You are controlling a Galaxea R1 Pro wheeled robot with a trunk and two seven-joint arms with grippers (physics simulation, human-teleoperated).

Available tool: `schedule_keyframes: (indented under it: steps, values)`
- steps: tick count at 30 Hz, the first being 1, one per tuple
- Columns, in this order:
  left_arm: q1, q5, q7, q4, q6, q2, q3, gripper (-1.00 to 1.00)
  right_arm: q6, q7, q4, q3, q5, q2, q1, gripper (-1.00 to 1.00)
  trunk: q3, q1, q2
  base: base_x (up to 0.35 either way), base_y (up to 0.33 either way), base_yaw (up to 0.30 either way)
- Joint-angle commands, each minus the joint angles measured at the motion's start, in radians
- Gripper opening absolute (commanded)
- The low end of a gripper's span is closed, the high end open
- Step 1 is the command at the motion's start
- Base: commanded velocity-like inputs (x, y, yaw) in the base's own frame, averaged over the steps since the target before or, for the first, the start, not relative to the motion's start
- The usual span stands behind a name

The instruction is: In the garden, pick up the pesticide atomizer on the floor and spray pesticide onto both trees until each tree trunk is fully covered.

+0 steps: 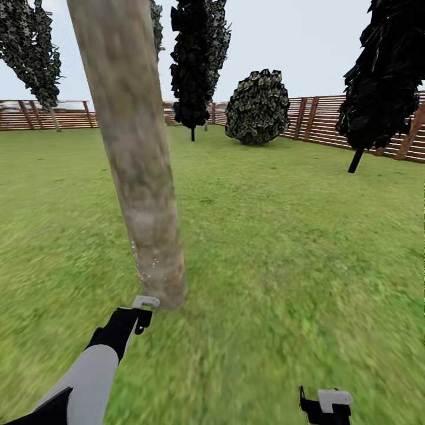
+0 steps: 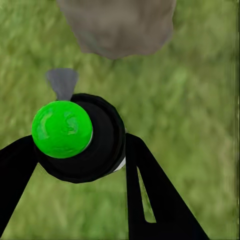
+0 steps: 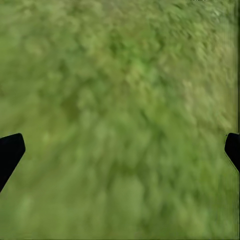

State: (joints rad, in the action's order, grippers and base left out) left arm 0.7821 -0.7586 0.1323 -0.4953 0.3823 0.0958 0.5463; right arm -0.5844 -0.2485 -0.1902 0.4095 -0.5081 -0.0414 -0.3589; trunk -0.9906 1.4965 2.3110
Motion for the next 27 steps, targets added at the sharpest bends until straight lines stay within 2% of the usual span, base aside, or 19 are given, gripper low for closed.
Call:
schedule_keyframes:
  steps: [1, 6, 9, 11, 13, 17, 22, 27]
  values:
    - [0.000, 0.001, -0.001, -0.001, 0.000, -0.002, 0.003, -1.00, 0.000, 0.000, 0.000, 0.000, 0.000, 0.000, 0.000, 1.00, 0.000, 0.000, 0.000, 0.068, -0.272, 0.000]
    - [0.000, 0.001, -0.003, 0.000, -0.003, -0.003, 0.006, -1.00, 0.000, 0.000, 0.000, 0.000, 0.000, 0.001, 0.000, 1.00, 0.000, 0.000, 0.000, 0.111, -0.272, 0.191]
    - [0.000, 0.003, -0.003, 0.005, -0.034, 0.000, 0.005, -1.00, 0.000, 0.000, 0.000, 0.000, 0.000, 0.001, 0.000, 1.00, 0.000, 0.000, 0.000, 0.124, -0.272, 0.273]
    - [0.000, 0.016, -0.003, 0.006, -0.045, 0.000, 0.005, -1.00, 0.000, 0.000, 0.000, 0.000, 0.000, 0.002, 0.000, 1.00, 0.000, 0.000, 0.000, 0.125, -0.272, 0.277]
    - [0.000, 0.044, -0.003, 0.008, -0.050, -0.001, 0.003, -1.00, 0.000, 0.000, 0.000, 0.000, 0.000, 0.002, 0.000, 1.00, 0.000, 0.000, 0.000, 0.125, -0.272, 0.278]
    - [-0.001, 0.054, -0.003, 0.013, -0.054, -0.001, 0.001, -1.00, 0.000, 0.000, 0.000, 0.000, 0.000, 0.001, 0.000, 1.00, 0.000, 0.000, 0.000, 0.074, -0.272, 0.251]
    - [-0.001, 0.054, -0.003, 0.012, -0.054, -0.001, -0.002, -1.00, 0.000, 0.000, 0.000, 0.000, -0.001, 0.000, 0.000, 1.00, 0.000, 0.000, 0.000, -0.063, -0.270, 0.040]
    - [0.003, 0.055, -0.004, 0.000, -0.052, 0.005, -0.006, -1.00, 0.000, 0.000, 0.000, 0.000, -0.001, 0.000, 0.000, 1.00, 0.000, 0.000, 0.000, -0.230, -0.184, 0.002]
